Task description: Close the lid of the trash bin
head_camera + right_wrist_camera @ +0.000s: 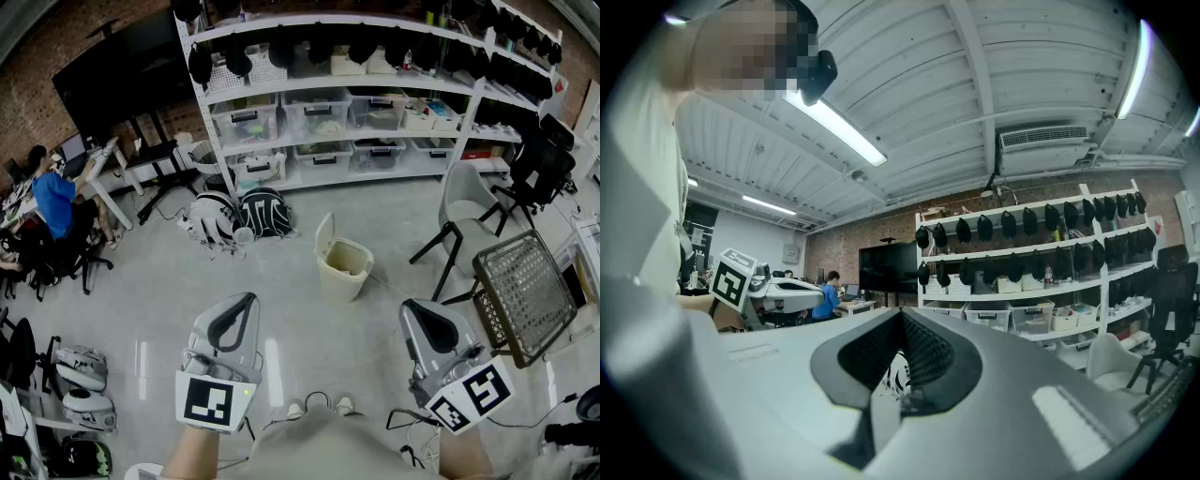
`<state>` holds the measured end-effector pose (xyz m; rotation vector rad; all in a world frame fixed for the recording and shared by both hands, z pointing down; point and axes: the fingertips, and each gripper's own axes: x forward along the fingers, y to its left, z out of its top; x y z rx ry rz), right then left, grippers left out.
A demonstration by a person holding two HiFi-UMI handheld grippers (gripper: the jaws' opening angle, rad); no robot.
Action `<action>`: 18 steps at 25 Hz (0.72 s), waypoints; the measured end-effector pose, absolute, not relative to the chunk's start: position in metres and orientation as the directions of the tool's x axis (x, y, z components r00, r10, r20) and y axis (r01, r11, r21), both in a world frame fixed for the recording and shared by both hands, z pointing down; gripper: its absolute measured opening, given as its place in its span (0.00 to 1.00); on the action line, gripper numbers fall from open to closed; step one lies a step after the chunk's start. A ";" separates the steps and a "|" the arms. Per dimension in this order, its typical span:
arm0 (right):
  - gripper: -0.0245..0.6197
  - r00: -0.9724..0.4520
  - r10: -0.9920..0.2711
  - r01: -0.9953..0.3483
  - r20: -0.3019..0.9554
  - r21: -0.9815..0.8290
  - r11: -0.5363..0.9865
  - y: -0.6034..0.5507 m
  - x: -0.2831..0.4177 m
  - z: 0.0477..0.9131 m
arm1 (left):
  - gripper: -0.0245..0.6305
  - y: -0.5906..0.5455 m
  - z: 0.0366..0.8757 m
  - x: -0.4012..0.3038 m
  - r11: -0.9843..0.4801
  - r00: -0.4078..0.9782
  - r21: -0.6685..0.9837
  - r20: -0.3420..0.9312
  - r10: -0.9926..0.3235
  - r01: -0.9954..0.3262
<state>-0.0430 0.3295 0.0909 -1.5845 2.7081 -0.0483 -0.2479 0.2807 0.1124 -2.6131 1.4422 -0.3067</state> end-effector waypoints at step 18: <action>0.04 -0.482 -0.876 -0.876 -0.002 -0.033 0.482 0.303 -0.005 0.100 | 0.04 0.261 0.119 -0.213 -0.504 0.490 -0.216 0.115 -0.864 -0.837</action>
